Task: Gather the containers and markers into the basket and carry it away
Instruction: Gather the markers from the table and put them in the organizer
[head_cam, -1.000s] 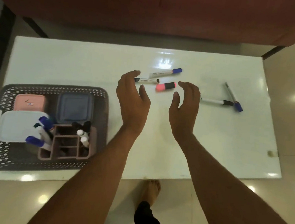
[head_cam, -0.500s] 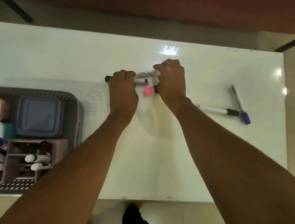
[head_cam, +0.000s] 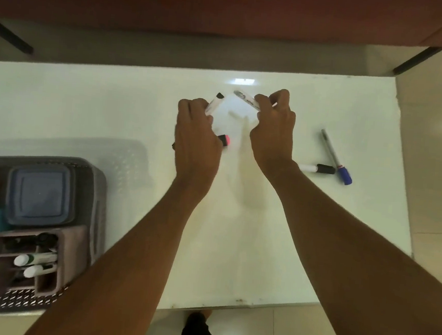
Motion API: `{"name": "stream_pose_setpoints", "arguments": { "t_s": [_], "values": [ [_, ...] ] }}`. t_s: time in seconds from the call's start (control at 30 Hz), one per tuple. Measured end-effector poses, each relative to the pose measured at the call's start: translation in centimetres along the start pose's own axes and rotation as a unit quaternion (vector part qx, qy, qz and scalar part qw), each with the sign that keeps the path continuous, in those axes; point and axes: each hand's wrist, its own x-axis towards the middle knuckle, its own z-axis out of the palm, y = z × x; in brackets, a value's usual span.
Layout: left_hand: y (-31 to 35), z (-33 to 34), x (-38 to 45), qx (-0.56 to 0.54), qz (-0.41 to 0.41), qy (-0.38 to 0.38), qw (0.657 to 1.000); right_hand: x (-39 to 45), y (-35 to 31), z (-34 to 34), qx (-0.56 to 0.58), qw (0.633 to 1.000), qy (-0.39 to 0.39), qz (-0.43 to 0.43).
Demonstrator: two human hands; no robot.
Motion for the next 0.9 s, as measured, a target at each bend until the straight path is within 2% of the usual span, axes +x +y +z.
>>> {"name": "stream_pose_setpoints", "arguments": {
  "t_s": [0.17, 0.4, 0.53, 0.63, 0.7, 0.8, 0.9],
  "values": [
    [5.6, 3.6, -2.4, -0.013, 0.065, -0.06, 0.996, -0.4, 5.6, -3.4, -0.04, 0.995, 0.016, 0.086],
    [10.6, 8.8, -5.7, -0.032, 0.14, -0.194, 0.97, -2.0, 13.8, -6.1, -0.06, 0.981, 0.021, 0.185],
    [11.6, 10.9, -7.4, 0.022, 0.207, -0.235, 0.95, -4.0, 16.5, -6.1, -0.061, 0.972, -0.044, 0.223],
    [11.1, 11.6, -7.5, 0.056, 0.251, -0.233, 0.938, -5.0, 17.1, -6.0, -0.016, 0.975, -0.056, 0.215],
    [10.8, 11.6, -7.3, 0.073, 0.268, -0.223, 0.934, -5.1, 17.0, -5.9, -0.024, 0.977, -0.063, 0.2],
    [10.5, 11.3, -7.4, 0.082, 0.259, -0.205, 0.94, -4.9, 16.7, -5.7, -0.05, 0.978, -0.084, 0.185],
    [10.1, 10.4, -7.6, 0.082, 0.209, -0.185, 0.957, -5.0, 16.0, -5.5, -0.064, 0.978, -0.077, 0.182]
  ]
}}
